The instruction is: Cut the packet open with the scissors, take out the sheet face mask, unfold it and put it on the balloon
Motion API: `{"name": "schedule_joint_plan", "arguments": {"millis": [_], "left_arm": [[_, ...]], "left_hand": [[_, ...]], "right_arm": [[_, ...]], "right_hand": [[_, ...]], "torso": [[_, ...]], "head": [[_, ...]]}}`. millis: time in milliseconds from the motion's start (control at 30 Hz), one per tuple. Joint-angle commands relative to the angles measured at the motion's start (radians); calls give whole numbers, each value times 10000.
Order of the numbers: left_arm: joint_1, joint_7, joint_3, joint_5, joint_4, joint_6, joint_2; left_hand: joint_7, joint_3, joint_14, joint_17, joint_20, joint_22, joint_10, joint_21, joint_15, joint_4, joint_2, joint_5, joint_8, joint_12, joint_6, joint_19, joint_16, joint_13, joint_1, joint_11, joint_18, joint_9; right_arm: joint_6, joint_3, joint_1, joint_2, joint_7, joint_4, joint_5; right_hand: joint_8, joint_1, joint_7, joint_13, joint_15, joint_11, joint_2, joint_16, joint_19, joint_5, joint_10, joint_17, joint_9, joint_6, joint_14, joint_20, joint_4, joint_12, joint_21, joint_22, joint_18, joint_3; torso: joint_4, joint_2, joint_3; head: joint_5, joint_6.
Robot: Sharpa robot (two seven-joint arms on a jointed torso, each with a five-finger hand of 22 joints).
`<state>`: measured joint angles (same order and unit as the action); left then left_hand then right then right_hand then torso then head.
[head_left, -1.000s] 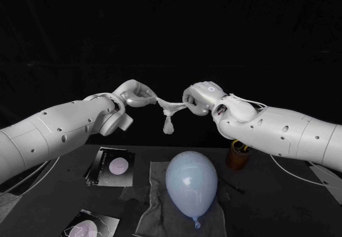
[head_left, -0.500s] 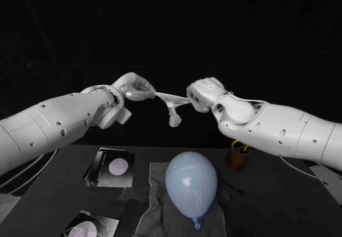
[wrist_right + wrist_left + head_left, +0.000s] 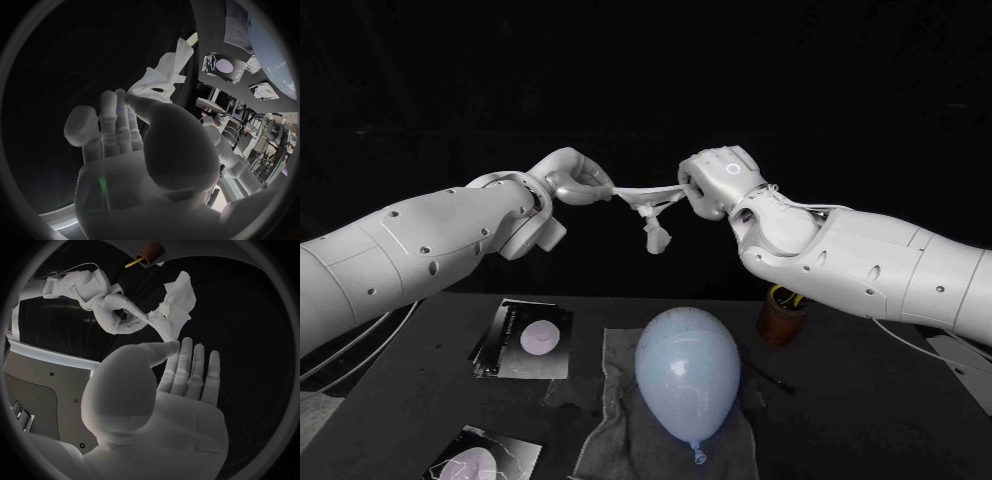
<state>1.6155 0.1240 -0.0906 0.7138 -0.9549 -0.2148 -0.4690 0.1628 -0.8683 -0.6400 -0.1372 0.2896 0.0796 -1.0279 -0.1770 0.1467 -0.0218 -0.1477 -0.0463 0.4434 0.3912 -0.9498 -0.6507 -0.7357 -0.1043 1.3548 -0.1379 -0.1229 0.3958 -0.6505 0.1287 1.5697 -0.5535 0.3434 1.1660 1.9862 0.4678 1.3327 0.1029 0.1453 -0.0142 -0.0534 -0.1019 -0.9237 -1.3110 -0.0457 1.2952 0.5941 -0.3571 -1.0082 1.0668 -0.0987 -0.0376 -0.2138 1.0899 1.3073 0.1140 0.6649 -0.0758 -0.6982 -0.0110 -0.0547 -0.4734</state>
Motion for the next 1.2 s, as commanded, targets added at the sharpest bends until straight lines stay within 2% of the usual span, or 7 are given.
{"name": "schedule_joint_plan", "arguments": {"millis": [33, 533, 633, 733, 867, 933, 1200], "left_arm": [[27, -124, 2, 91, 22, -194, 22], [128, -75, 180, 228, -334, -461, -128], [175, -101, 194, 395, -402, -431, -163], [205, -302, 84, 496, -394, -142, -173], [182, -319, 70, 516, -526, -78, -252], [174, -425, -35, 488, -601, 122, -334], [130, -600, -187, 422, -1177, 472, -711]], "left_hand": [[3, -95, -26, -14, 4, 17, -23, -69, -79, 18, 10, -46, 64, 62, -91, -93, -51, -15, -125, 62, -8, 451], [7, -205, -8, -20, 9, 49, 4, -146, -92, 135, 12, -43, 72, 91, -81, -193, -59, -35, -181, 64, 7, 516], [21, -202, -16, -27, 21, 52, 5, -156, -92, 112, 23, -40, 78, 105, -81, -201, -73, -42, -234, 60, 43, 542], [10, -206, -8, -28, -1, 55, 11, -165, -82, 140, 21, -36, 84, 116, -82, -204, -72, -50, -253, 55, 39, 567], [13, -218, -17, -33, 11, 60, 26, -179, -94, 127, 43, -40, 84, 119, -65, -219, -82, -53, -288, 60, 73, 597], [25, -206, -19, -34, 9, 65, 24, -193, -91, 118, 44, -33, 88, 127, -61, -235, -84, -58, -321, 56, 73, 619], [33, -141, -79, -48, -6, 122, -6, -329, -112, 96, 78, -32, 110, 168, -46, -422, -115, -83, -394, 69, 62, 722]], "right_arm": [[-1015, -22, 24, -17, 138, 59, 162], [-1049, -47, 106, 6, -4, 128, -34], [-275, -48, 135, 1, -786, 73, -669], [693, -32, 187, 74, -1379, -73, -1656], [835, -20, 208, 45, -1605, -41, -2211], [1310, -5, 222, 28, -1848, -137, -2875], [1465, 45, 214, -357, -2557, 93, -5982]], "right_hand": [[46, 10, -22, 16, 12, 140, -97, 44, -86, -30, 230, -12, -107, -84, 71, 12, -68, -54, 66, 1330, -164, 7], [50, 7, -28, 18, 6, 145, -115, 55, -97, -31, 246, -19, -113, -92, 84, 18, -84, -45, 79, 1333, -167, 19], [50, 3, -31, 18, 4, 146, -123, 68, -102, -31, 250, -25, -116, -93, 89, 22, -101, -32, 83, 1334, -169, 32], [5, 58, -12, 2, 13, 133, -107, 133, 3, -30, 175, -47, -114, -11, 98, 37, -137, 67, -129, 1275, -130, 120], [-4, 120, 23, 5, 20, 108, -102, 158, -70, -30, 183, -51, -123, 9, 128, 32, -143, 104, -9, 1309, -162, 163], [2, 116, 25, 10, 23, 105, -114, 160, -96, -29, 201, -50, -129, 1, 146, 31, -153, 105, 32, 1321, -171, 155], [-22, 181, 69, 8, 40, 77, -110, 186, 31, -31, 181, -53, -136, 50, 178, 26, -158, 164, -248, 1245, -118, 187]], "torso": [[-1, 9, 1], [-4, 0, -1], [14, -21, -2], [26, 21, -5], [4, -32, -5], [15, 28, -7], [3, 15, -11]], "head": [[-10, 4], [-69, 22], [-82, 5], [-53, 1], [-75, 4], [-68, -43], [-56, -1]]}}
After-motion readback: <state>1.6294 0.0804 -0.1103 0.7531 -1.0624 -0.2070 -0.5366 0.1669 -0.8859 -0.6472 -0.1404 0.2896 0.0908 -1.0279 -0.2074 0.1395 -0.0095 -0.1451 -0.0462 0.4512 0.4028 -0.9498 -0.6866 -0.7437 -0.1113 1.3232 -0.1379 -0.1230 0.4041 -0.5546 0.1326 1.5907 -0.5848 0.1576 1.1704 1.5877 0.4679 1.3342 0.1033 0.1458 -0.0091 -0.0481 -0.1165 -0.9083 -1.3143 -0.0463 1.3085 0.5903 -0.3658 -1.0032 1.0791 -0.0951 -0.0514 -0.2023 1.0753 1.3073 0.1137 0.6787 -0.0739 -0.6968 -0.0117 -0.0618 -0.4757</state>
